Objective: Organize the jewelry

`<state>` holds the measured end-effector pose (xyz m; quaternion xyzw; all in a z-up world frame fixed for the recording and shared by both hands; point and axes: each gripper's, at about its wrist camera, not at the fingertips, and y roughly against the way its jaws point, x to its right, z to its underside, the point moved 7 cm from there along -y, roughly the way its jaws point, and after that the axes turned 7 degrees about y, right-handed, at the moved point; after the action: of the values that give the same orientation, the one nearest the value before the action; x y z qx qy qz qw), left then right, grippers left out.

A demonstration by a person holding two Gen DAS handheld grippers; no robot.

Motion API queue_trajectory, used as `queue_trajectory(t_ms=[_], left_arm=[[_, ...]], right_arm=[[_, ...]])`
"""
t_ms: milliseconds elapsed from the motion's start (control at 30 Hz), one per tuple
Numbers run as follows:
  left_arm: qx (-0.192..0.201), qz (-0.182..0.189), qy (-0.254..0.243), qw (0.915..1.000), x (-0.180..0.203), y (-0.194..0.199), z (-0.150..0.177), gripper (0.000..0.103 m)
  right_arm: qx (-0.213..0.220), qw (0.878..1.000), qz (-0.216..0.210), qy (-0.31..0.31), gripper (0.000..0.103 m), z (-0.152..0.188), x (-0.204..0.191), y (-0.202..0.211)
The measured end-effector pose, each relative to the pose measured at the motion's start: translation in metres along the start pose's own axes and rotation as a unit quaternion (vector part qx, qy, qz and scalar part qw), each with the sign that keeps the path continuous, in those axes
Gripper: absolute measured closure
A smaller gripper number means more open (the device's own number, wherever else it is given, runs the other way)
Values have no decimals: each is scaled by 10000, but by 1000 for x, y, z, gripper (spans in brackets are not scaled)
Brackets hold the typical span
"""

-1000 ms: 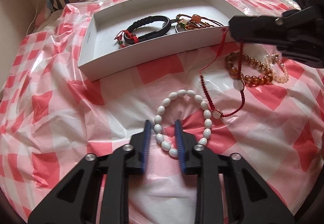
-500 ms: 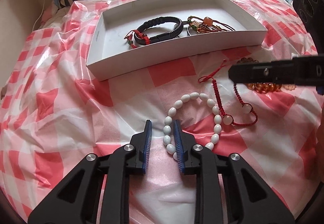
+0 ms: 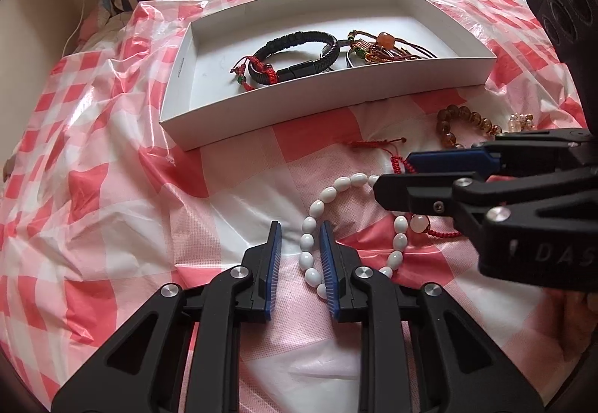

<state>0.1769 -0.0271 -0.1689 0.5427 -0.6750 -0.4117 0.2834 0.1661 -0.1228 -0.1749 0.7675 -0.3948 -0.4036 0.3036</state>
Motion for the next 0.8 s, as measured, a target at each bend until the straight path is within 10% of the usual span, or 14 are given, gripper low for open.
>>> queue_trajectory(t_ms=[133,800], left_arm=[[-27,52,69,10000,-2,1,0,96],[575,-157,210,9980,-15,26,-16,96]], right_arm=[[29,10000,28,42,92,1,-1,4],[608,9916,-997,-558,93,-12,0,36]])
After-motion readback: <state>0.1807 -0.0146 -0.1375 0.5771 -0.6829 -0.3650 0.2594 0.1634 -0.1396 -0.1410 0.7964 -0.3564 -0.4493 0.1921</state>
